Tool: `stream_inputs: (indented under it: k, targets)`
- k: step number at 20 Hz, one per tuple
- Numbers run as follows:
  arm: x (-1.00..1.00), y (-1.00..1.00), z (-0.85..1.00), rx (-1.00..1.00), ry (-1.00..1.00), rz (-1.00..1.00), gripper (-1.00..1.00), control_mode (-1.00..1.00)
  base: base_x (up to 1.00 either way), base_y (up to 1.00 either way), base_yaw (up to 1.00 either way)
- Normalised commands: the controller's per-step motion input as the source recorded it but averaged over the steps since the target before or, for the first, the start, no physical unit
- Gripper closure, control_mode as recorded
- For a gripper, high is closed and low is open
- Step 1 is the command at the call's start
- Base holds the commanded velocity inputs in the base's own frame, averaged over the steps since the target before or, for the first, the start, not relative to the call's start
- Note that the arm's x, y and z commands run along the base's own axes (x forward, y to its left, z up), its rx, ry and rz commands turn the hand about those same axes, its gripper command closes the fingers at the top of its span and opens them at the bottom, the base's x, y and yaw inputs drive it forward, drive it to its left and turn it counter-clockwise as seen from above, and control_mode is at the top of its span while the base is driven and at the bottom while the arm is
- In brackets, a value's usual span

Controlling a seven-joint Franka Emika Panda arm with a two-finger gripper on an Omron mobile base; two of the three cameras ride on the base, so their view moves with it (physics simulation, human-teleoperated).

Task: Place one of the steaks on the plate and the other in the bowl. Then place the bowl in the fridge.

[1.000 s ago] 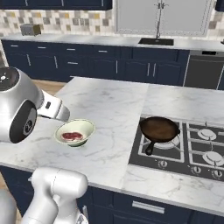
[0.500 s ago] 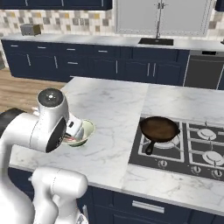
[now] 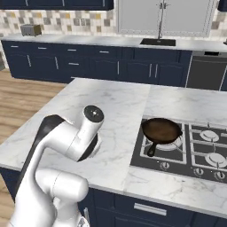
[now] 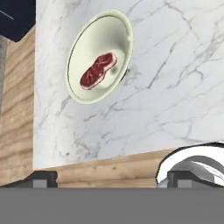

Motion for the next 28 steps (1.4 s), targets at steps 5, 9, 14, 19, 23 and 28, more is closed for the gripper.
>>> stream_inputs:
  k: [5,9,14,19,23,28]
  targets:
    - [0.70,0.00,-0.66,0.15,-0.06,-0.16,-1.00,-1.00,0.00,0.00,0.00]
    - [0.98,0.00,-0.37,0.02,0.00,-0.10,-1.00,-1.00,0.00,0.00,0.00]
    - [0.91,-0.01,-0.29,0.01,0.04,-0.02,-1.00,-1.00,0.00,0.00,0.00]
    - [0.78,-0.12,-0.33,0.00,0.09,0.00,-1.00,-1.00,0.00,0.00,0.00]
    - [0.49,0.00,-0.29,0.00,0.09,0.00,-1.00,-1.00,0.00,0.00,0.00]
    - [0.19,0.02,-0.29,0.00,0.03,0.00,-1.00,-1.00,0.00,0.00,0.00]
